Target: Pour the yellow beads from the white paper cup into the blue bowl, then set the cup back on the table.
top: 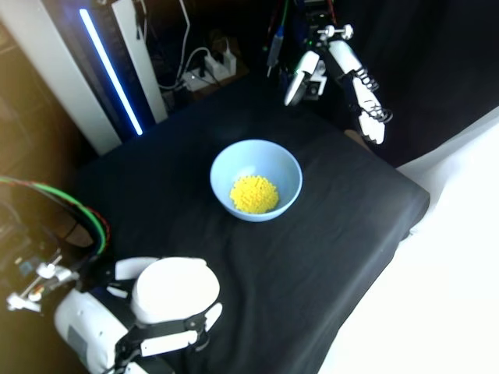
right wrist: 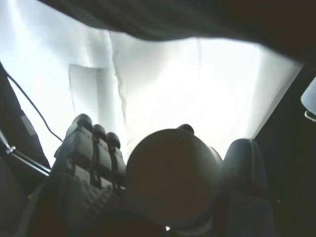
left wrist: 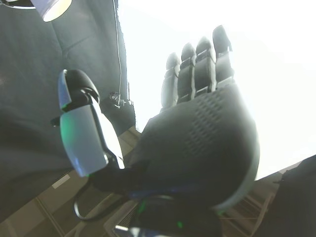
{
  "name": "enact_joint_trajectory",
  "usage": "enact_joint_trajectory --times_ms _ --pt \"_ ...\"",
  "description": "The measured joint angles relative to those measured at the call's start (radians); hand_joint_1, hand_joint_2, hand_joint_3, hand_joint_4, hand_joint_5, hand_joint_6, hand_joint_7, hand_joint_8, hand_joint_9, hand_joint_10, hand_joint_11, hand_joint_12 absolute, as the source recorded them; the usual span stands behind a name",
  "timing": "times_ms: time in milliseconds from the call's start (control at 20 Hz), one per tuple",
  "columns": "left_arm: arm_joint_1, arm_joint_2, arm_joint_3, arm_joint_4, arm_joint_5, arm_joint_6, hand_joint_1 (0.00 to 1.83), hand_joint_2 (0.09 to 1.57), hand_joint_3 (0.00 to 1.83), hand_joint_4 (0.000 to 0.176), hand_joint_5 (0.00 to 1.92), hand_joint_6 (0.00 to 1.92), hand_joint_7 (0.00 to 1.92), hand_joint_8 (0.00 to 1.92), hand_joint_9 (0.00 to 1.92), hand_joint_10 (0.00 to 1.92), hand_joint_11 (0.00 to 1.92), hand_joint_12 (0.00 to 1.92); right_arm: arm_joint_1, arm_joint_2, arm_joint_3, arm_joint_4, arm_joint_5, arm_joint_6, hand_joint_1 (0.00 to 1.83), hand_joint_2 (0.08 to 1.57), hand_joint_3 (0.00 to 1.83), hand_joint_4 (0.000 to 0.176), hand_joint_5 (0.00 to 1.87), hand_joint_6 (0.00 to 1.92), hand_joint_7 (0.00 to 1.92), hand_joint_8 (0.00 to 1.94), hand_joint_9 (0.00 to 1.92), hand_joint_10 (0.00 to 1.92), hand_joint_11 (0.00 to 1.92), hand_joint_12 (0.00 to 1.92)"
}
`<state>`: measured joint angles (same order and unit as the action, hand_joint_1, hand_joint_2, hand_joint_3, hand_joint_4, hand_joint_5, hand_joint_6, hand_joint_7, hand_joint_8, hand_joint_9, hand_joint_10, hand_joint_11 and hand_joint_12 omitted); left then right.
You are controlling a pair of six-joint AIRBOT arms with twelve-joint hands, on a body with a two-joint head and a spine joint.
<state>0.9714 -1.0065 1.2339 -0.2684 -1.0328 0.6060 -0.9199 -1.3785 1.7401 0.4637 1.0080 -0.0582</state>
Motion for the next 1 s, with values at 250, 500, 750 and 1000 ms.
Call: enact_joint_trajectory --times_ms 250,500,750,1000 --pt "0.000 0.000 0.000 0.000 0.000 0.000 0.55 0.93 0.00 0.000 0.23 0.00 0.21 0.00 0.17 0.00 0.00 0.52 0.000 0.000 0.000 -0.015 -0.003 0.018 0.85 0.87 0.00 0.068 0.91 0.02 0.06 0.00 0.00 0.00 0.00 0.00" --pt "0.000 -0.001 0.000 -0.001 0.000 0.000 0.56 0.92 0.00 0.000 0.21 0.00 0.20 0.00 0.16 0.01 0.00 0.58 0.000 0.000 0.000 -0.026 -0.003 0.023 0.74 0.77 0.00 0.030 0.77 0.00 0.07 0.00 0.00 0.00 0.00 0.00" --pt "0.000 -0.001 0.000 0.000 0.000 0.000 0.56 0.93 0.00 0.000 0.20 0.00 0.20 0.00 0.17 0.00 0.00 0.50 0.000 0.000 0.006 -0.039 -0.003 0.031 0.48 0.71 0.01 0.144 0.42 0.00 0.09 0.02 0.00 0.00 0.00 0.00" --pt "0.000 -0.001 0.000 0.000 0.000 0.000 0.55 0.93 0.00 0.000 0.19 0.00 0.19 0.00 0.15 0.00 0.00 0.35 0.000 0.002 0.006 -0.039 -0.004 0.032 0.58 0.84 0.00 0.041 0.80 0.04 0.16 0.00 0.00 0.00 0.00 0.00"
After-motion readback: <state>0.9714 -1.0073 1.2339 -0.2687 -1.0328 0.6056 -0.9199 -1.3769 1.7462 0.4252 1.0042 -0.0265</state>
